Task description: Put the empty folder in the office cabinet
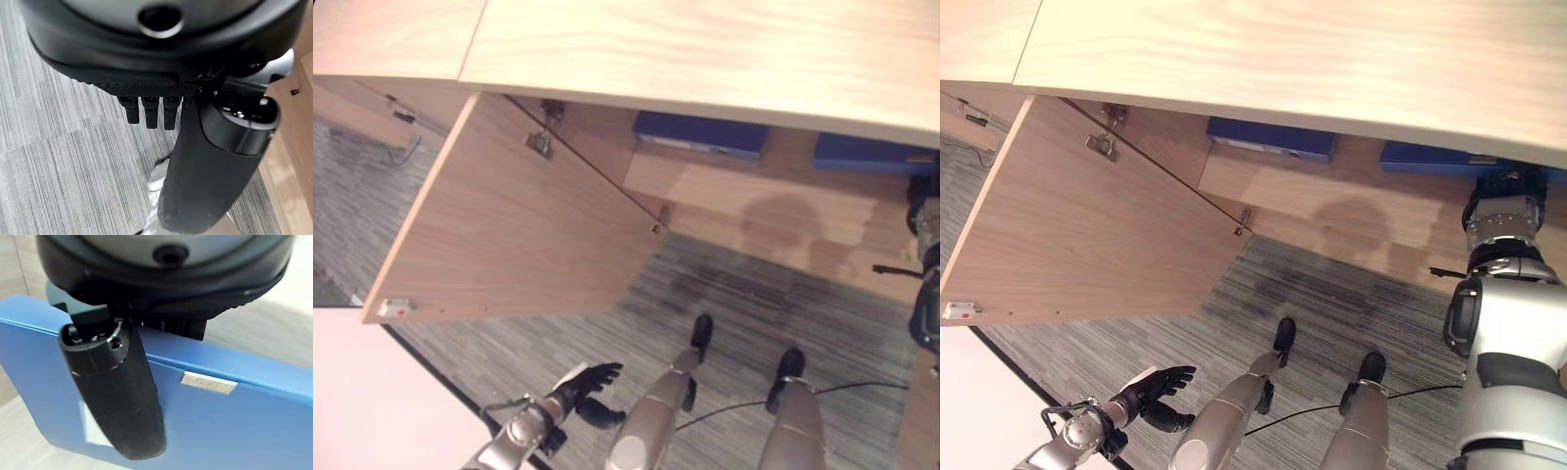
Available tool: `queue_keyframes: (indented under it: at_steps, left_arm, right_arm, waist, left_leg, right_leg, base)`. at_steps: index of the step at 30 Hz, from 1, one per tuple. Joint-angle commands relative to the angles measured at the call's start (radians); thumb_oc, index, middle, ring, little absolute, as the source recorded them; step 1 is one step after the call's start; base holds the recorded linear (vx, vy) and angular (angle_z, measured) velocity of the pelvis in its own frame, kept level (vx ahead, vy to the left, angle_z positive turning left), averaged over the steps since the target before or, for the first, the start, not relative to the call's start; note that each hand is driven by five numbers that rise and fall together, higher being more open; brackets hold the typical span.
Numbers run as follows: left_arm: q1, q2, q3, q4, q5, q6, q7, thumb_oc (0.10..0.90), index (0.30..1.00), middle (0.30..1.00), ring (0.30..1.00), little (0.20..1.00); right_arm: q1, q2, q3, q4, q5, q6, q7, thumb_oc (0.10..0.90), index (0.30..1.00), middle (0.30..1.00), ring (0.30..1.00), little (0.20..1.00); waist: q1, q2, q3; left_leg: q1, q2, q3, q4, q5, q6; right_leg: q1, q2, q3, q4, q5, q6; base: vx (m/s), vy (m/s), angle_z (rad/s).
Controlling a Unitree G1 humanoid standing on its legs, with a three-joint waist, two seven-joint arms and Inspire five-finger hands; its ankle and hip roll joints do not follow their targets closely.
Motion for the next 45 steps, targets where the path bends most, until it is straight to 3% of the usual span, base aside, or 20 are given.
queue_keyframes:
  at_steps: [1, 2, 3, 7, 12, 18, 27, 38, 45]
  left_arm:
    - [0.025, 0.114, 0.033, 0.035, -0.002, 0.022, -0.007, 0.8, 0.9, 0.9, 0.9, 0.9]
    - [0.024, 0.118, 0.036, 0.032, 0.001, 0.028, -0.008, 0.8, 0.9, 0.9, 0.9, 0.9]
    - [0.013, 0.082, 0.034, 0.161, 0.056, 0.031, 0.014, 0.8, 0.9, 0.9, 0.9, 0.9]
    - [-0.051, -0.003, 0.012, 0.336, 0.093, 0.021, 0.069, 0.8, 0.9, 0.9, 0.9, 0.9]
    - [-0.122, -0.097, 0.004, 0.538, 0.099, 0.019, 0.137, 0.8, 0.9, 0.9, 0.9, 0.9]
    - [-0.131, -0.145, 0.026, 0.601, 0.054, 0.011, 0.17, 0.8, 0.9, 0.9, 0.9, 0.9]
    - [-0.136, -0.181, 0.028, 0.687, 0.108, 0.022, 0.176, 0.8, 0.9, 0.9, 0.9, 0.9]
    - [-0.138, -0.202, 0.04, 0.67, 0.088, 0.007, 0.184, 0.8, 0.9, 0.9, 0.9, 0.9]
    - [-0.133, -0.214, 0.057, 0.62, 0.058, 0.003, 0.169, 0.8, 0.9, 0.9, 0.9, 0.9]
  right_arm:
    - [0.007, -0.092, 0.035, 0.051, -0.066, 0.037, -0.05, 0.8, 0.9, 0.9, 0.9, 0.9]
    - [0.014, -0.089, 0.028, 0.058, -0.068, 0.045, -0.061, 0.8, 0.9, 0.9, 0.9, 0.9]
    - [0.027, -0.067, 0.001, 0.074, -0.059, 0.04, -0.08, 0.8, 0.9, 0.9, 0.9, 0.9]
    - [0.034, -0.021, -0.02, 0.087, -0.063, 0.027, -0.123, 0.8, 0.9, 0.9, 0.9, 0.9]
    - [0.02, 0.036, -0.039, 0.114, -0.098, 0.004, -0.179, 0.8, 0.9, 0.9, 0.9, 0.9]
    - [0.016, 0.044, -0.035, 0.119, -0.144, 0.002, -0.208, 0.8, 0.9, 0.9, 0.9, 0.9]
    - [0.046, 0.081, -0.049, 0.125, -0.151, -0.001, -0.208, 0.8, 0.9, 0.9, 0.9, 0.9]
    - [0.09, 0.143, -0.031, 0.09, -0.124, -0.005, -0.163, 0.8, 0.9, 0.9, 0.9, 0.9]
    - [0.237, 0.276, -0.067, 0.033, -0.069, -0.04, -0.093, 0.8, 0.9, 0.9, 0.9, 0.9]
  waist:
    - [0.024, -0.02, -0.016]
    - [0.023, -0.022, -0.015]
    - [0.018, -0.037, -0.021]
    - [0.013, -0.066, -0.03]
    - [0.011, -0.127, -0.078]
    - [0.015, -0.152, -0.108]
    - [0.019, -0.171, -0.138]
    - [0.029, -0.171, -0.116]
    - [0.01, -0.173, -0.088]
  left_leg:
    - [0.072, 0.077, 0.032, 0.086, -0.211, -0.039]
    - [0.078, 0.08, 0.031, 0.081, -0.21, -0.039]
    - [0.088, 0.084, 0.03, 0.077, -0.212, -0.041]
    - [0.114, 0.094, 0.028, 0.068, -0.214, -0.045]
    - [0.19, 0.114, 0.028, 0.016, -0.215, -0.053]
    - [0.239, 0.117, 0.026, -0.027, -0.197, -0.052]
    - [0.27, 0.115, 0.028, -0.06, -0.188, -0.048]
    - [0.258, 0.108, 0.03, -0.042, -0.188, -0.039]
    - [0.257, 0.108, 0.039, -0.036, -0.189, -0.03]
  right_leg:
    - [0.136, 0.001, -0.006, -0.091, -0.078, 0.084]
    - [0.141, 0.001, -0.007, -0.092, -0.077, 0.084]
    - [0.157, 0.005, -0.009, -0.102, -0.079, 0.082]
    - [0.203, 0.013, -0.016, -0.132, -0.074, 0.081]
    - [0.302, 0.022, -0.042, -0.226, -0.048, 0.078]
    - [0.376, 0.031, -0.06, -0.312, -0.001, 0.076]
    - [0.421, 0.037, -0.061, -0.374, 0.03, 0.079]
    - [0.414, 0.032, -0.053, -0.362, 0.033, 0.081]
    - [0.413, 0.037, -0.04, -0.361, 0.038, 0.079]
  base:
    - [0.0, 0.0, 0.0]
    - [0.0, 0.0, 0.0]
    - [0.0, 0.0, 0.0]
    - [0.02, -0.038, -0.07]
    - [0.02, -0.021, 0.03]
    - [0.01, 0.0, -0.02]
    - [0.01, 0.007, -0.02]
    - [0.0, 0.003, -0.02]
    - [0.0, 0.0, 0.0]
